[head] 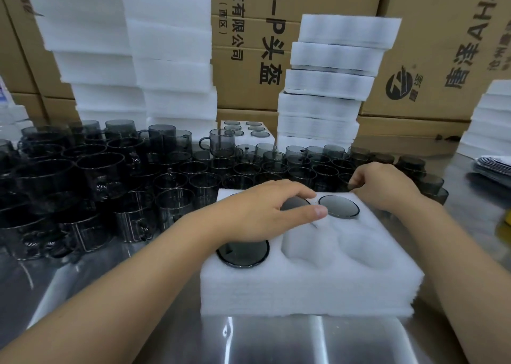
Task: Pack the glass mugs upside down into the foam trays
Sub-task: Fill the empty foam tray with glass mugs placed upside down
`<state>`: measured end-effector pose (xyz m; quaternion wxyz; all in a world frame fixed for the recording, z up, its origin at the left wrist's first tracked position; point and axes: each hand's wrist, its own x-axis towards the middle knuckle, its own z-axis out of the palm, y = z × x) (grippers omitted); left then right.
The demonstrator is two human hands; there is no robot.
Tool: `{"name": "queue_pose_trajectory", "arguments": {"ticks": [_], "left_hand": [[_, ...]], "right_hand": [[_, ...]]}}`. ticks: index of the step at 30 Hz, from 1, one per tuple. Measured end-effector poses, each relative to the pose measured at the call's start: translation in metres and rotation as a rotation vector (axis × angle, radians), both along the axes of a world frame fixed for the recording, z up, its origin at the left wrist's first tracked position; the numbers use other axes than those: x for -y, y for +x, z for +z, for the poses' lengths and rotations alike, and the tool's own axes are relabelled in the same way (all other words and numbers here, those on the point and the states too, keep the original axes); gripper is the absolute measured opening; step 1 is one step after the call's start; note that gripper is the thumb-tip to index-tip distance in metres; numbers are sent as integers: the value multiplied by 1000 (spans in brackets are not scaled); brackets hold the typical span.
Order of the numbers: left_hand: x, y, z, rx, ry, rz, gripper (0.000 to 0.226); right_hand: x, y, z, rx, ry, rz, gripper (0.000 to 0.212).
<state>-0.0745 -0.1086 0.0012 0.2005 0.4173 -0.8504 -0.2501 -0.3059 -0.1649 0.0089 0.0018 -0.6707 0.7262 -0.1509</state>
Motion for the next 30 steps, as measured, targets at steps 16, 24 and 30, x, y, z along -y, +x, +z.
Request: {"name": "queue_pose_trajectory", "arguments": {"ticks": [16, 24, 30], "left_hand": [[20, 14, 8, -1001, 426, 244, 13], [21, 15, 11, -1023, 494, 171, 33], [20, 13, 10, -982, 452, 179, 26]], "right_hand": [[-34, 50, 19, 570, -513, 467, 24], [-43, 65, 7, 346, -564, 778, 15], [-42, 65, 2, 261, -609, 806, 18]]}}
